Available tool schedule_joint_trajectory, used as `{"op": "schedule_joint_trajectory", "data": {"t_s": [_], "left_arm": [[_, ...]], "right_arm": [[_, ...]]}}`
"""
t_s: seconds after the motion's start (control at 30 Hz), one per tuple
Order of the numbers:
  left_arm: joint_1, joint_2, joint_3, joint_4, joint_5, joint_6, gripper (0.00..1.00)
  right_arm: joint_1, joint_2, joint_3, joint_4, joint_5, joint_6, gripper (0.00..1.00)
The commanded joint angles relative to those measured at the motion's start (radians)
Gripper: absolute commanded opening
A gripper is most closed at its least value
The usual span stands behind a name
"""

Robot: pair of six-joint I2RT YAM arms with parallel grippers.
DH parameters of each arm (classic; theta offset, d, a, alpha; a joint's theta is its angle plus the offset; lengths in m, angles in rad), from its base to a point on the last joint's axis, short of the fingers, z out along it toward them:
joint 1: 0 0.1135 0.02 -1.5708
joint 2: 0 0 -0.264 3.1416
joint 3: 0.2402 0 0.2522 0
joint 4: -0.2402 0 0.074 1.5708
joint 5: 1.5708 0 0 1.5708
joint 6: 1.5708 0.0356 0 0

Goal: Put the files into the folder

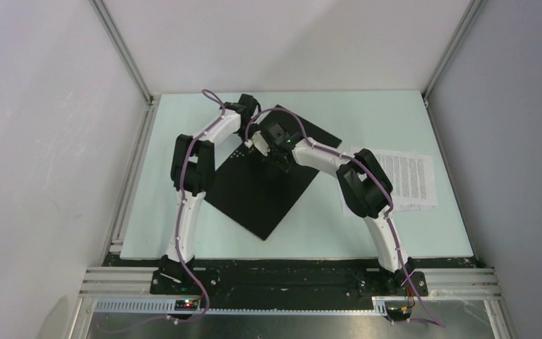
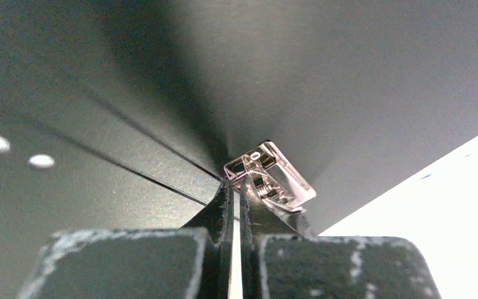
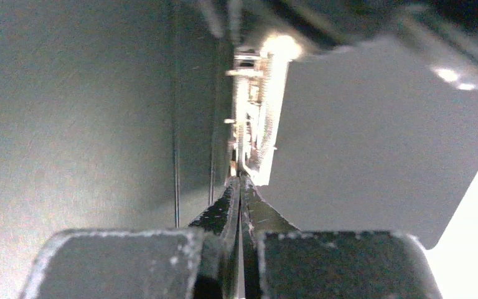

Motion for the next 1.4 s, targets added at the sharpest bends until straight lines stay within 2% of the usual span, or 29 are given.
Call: {"op": "schedule_joint_trajectory", "data": {"t_s": [0.0, 0.13, 0.27, 0.33, 0.43, 0.5, 0.6, 0.7, 0.77, 0.87, 1.0, 1.13, 1.3, 1.37], "left_arm": [[0.025, 0.036, -0.031, -0.078, -0.098, 0.058, 0.0], [0.026, 0.037, -0.028, -0.08, -0.097, 0.062, 0.0], [0.028, 0.037, -0.031, -0.077, -0.093, 0.055, 0.0], [0.032, 0.037, -0.031, -0.057, -0.076, 0.065, 0.0], [0.042, 0.019, -0.011, -0.013, -0.02, 0.122, 0.0], [0.045, 0.001, 0.062, 0.008, 0.017, 0.188, 0.01], [0.05, -0.031, 0.22, 0.024, 0.019, 0.304, 0.12], [0.054, -0.052, 0.351, 0.025, 0.045, 0.46, 0.32], [0.056, -0.078, 0.371, 0.025, 0.083, 0.546, 0.42], [0.055, -0.129, 0.347, 0.024, 0.133, 0.661, 0.56], [0.043, -0.178, 0.265, 0.023, 0.152, 0.746, 0.66], [-0.013, -0.22, 0.188, 0.023, 0.135, 0.924, 0.67], [-0.091, -0.245, 0.111, 0.023, 0.055, 1.236, 0.62], [-0.127, -0.251, 0.071, 0.024, 0.006, 1.294, 0.61]], "right_arm": [[-0.071, 0.004, -0.022, 0.145, 0.272, -0.173, 0.0], [-0.073, -0.14, 0.081, 0.192, 0.175, -0.183, 0.0], [-0.072, -0.193, 0.224, 0.041, 0.086, -0.081, 0.0], [-0.092, -0.212, 0.225, 0.002, 0.048, -0.011, 0.02], [-0.161, -0.21, 0.215, -0.07, -0.041, 0.062, 0.11], [-0.219, -0.193, 0.231, -0.151, -0.144, 0.109, 0.15], [-0.288, -0.21, 0.188, -0.19, -0.244, 0.152, 0.22], [-0.355, -0.23, 0.148, -0.217, -0.343, 0.147, 0.29], [-0.396, -0.227, 0.145, -0.232, -0.386, 0.147, 0.33], [-0.461, -0.207, 0.163, -0.254, -0.431, 0.157, 0.38], [-0.507, -0.195, 0.198, -0.267, -0.473, 0.16, 0.44], [-0.526, -0.188, 0.211, -0.273, -0.504, 0.161, 0.48], [-0.54, -0.18, 0.232, -0.314, -0.537, 0.147, 0.48], [-0.549, -0.178, 0.228, -0.323, -0.542, 0.15, 0.48]]}}
